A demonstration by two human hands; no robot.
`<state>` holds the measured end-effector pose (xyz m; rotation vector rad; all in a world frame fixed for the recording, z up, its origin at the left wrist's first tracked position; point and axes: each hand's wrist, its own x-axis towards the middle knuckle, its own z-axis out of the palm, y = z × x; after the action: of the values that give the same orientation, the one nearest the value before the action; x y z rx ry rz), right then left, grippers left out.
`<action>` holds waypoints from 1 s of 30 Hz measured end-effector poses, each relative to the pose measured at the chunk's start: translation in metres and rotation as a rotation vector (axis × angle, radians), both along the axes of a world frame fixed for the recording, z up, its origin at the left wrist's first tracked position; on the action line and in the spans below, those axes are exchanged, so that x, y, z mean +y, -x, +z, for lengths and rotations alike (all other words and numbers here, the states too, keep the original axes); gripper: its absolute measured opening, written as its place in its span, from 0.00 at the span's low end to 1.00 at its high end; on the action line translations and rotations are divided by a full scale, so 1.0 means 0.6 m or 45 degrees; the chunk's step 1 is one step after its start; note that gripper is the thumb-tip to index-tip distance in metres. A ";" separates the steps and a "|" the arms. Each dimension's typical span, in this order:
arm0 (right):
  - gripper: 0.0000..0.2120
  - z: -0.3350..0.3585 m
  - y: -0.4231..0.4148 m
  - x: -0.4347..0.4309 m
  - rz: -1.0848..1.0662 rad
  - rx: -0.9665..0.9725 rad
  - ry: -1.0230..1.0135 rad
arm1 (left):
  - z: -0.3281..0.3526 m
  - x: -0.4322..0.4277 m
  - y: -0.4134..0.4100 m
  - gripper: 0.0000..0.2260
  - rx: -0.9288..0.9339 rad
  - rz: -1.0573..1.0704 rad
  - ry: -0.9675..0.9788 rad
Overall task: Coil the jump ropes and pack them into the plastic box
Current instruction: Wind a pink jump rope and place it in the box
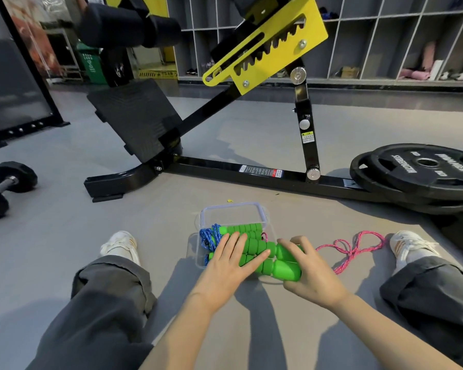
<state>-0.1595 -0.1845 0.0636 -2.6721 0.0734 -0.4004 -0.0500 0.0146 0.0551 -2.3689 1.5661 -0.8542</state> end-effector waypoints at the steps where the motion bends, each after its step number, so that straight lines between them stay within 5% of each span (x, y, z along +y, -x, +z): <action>1: 0.37 0.003 -0.004 0.001 0.017 -0.006 -0.009 | 0.005 0.003 -0.002 0.59 -0.008 -0.001 -0.004; 8: 0.40 0.030 -0.013 0.016 0.063 0.003 -0.008 | 0.015 0.014 -0.019 0.50 -0.128 -0.003 -0.005; 12: 0.37 0.029 -0.018 0.008 0.039 0.040 0.018 | 0.020 0.014 -0.029 0.54 -0.211 0.003 0.017; 16: 0.41 0.031 -0.020 0.005 0.030 -0.017 -0.144 | 0.028 0.019 -0.041 0.41 -0.269 -0.036 0.088; 20: 0.49 0.035 -0.022 -0.013 0.011 0.252 -0.232 | 0.032 0.035 -0.054 0.40 -0.349 -0.024 0.126; 26: 0.15 0.044 -0.044 -0.059 -0.196 0.429 0.116 | 0.038 0.048 -0.071 0.43 -0.531 -0.033 0.195; 30: 0.12 0.084 -0.068 -0.098 -0.472 0.261 0.405 | 0.054 0.057 -0.088 0.36 -0.596 0.000 0.243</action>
<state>-0.1185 -0.2436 0.1137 -3.0080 0.6223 -0.2642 0.0028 0.0486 0.0874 -2.0676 1.3401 -1.4858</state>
